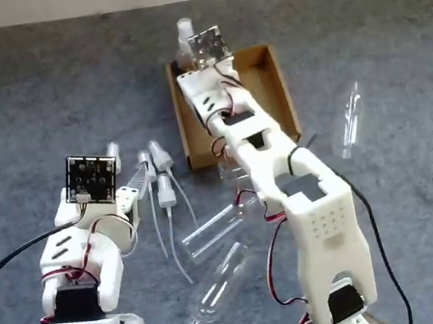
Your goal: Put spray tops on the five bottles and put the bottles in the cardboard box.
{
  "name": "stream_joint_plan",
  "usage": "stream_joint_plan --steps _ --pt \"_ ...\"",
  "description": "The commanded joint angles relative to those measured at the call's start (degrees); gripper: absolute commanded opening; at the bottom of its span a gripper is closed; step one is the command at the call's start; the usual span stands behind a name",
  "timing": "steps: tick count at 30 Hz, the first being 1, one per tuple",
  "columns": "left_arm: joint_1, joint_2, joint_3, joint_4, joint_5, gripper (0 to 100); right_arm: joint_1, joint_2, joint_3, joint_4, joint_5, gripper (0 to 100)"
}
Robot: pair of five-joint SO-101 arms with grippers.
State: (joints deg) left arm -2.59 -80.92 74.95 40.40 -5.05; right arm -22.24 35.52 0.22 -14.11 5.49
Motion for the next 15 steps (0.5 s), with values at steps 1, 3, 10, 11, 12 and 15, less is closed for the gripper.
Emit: stream_joint_plan --steps 1,3,10,11,12,15 --pt "-0.84 -0.13 -0.31 -1.41 -0.53 22 -1.10 -0.57 -0.48 -0.13 0.53 13.9" --pt "-0.84 -0.13 -0.31 -1.41 -0.53 22 -1.19 -0.75 -0.57 1.89 0.53 17.1" --pt "-0.84 -0.13 -0.31 -1.41 -0.53 22 -1.36 -0.92 -0.66 3.30 0.53 22.9" --pt "-0.84 -0.13 -0.31 -1.41 -0.53 22 -1.54 -0.92 -0.66 3.30 0.53 24.6" --pt "-0.84 -0.13 -0.31 -1.41 -0.53 22 -1.63 -1.01 -0.66 3.65 0.53 26.3" --pt "-0.84 -0.13 -0.31 -1.41 -0.53 22 -1.80 -1.01 -0.92 6.55 0.53 30.3"
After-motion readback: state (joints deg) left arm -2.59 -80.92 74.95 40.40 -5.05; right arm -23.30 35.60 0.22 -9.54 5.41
